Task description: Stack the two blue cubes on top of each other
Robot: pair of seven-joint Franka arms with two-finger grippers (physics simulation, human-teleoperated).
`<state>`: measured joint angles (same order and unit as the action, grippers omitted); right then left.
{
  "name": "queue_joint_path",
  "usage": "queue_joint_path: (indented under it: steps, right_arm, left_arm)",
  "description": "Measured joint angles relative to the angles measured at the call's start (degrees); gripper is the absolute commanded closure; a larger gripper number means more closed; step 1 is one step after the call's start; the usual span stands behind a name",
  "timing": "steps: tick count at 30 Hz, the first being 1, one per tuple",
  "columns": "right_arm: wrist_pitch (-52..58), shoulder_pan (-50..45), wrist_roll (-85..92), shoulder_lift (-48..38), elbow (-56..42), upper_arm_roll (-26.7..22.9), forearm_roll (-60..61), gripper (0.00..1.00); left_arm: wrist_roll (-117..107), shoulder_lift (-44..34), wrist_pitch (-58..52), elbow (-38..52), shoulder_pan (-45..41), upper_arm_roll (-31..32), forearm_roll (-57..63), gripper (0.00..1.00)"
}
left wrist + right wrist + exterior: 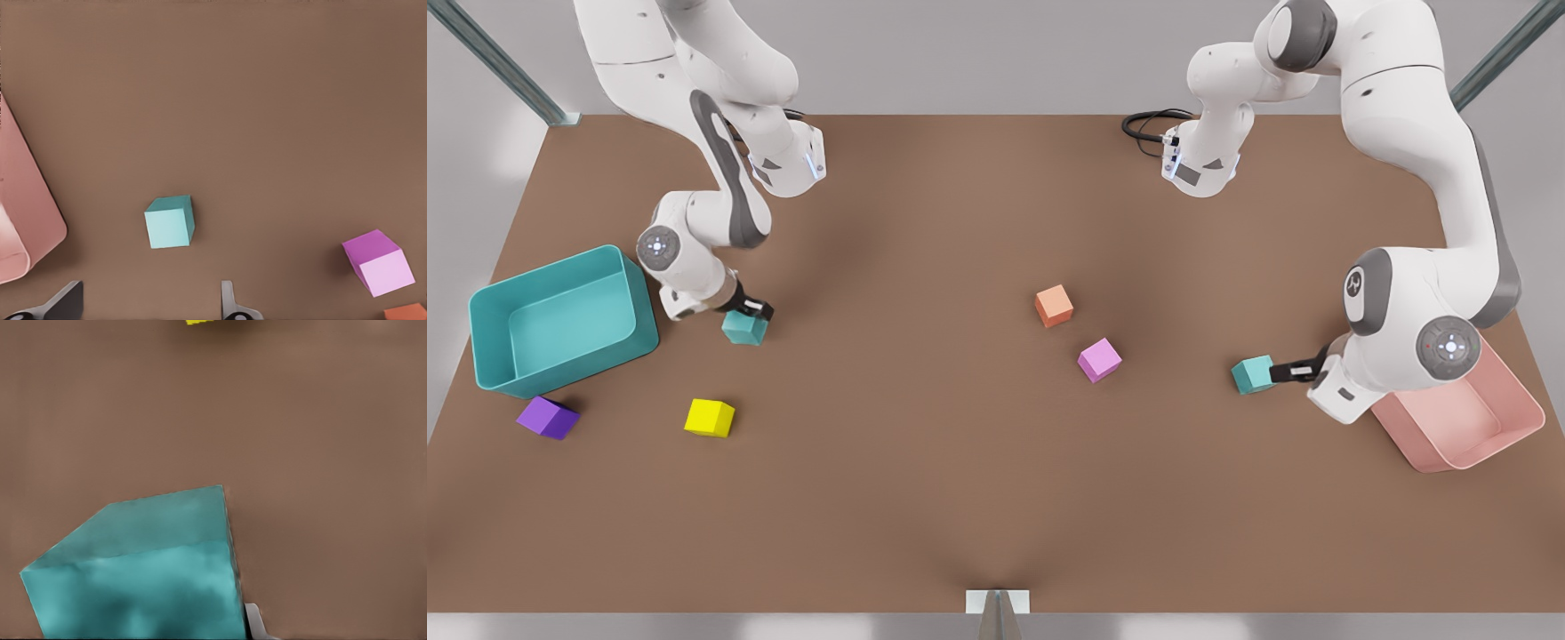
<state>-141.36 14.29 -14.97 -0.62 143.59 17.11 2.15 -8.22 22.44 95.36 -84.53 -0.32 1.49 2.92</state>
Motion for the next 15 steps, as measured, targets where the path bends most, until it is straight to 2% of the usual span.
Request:
queue_joint_path:
  steps: [2, 4, 5, 6, 8, 10, 12, 15]
  right_arm:
    - [5.95, 1.18, 0.77, -0.57, -12.39, 4.79, 2.1, 0.47]
    - [12.24, -0.24, 1.47, 7.21, -31.34, 8.94, 3.7, 0.5]
    - [14.78, -5.81, 1.77, 12.04, -39.9, 10.59, 4.05, 0.52]
    - [16.93, -15.47, 2.02, 16.78, -47.71, 11.8, 3.65, 0.52]
    - [20.24, -30.73, 2.31, 24.91, -59.29, 13.45, 1.6, 0.52]
    - [22.57, -40.33, 2.05, 34.41, -69.51, 13.31, -1.95, 0.52]
    - [24.09, -44.33, 1.76, 41.11, -75.27, 12.02, -5.04, 0.53]
    - [25.41, -48.25, 1.37, 48.81, -82.99, 6.31, -7.58, 0.53]
  left_arm:
    - [-1.13, -0.02, 0.64, -0.03, -0.04, 0.0, -0.03, 0.0]
    - [-2.13, -0.02, 1.04, -0.04, -0.1, 0.0, -0.04, 0.0]
    - [-2.59, -0.01, 1.2, -0.04, -0.14, 0.0, -0.05, 0.0]
    - [-3.03, 0.0, 1.33, -0.04, -0.18, 0.0, -0.05, 0.0]
    - [-3.82, 0.14, 1.02, 0.16, -0.55, 0.0, -0.11, 0.0]
    - [-4.51, 0.46, 0.33, 0.59, -0.94, 0.75, -0.14, 0.0]
    - [-5.13, 0.65, -0.17, 0.8, -1.33, 1.42, -0.19, 0.0]
    - [-5.85, 0.65, -1.0, 1.64, -1.09, 1.79, -0.17, 0.0]
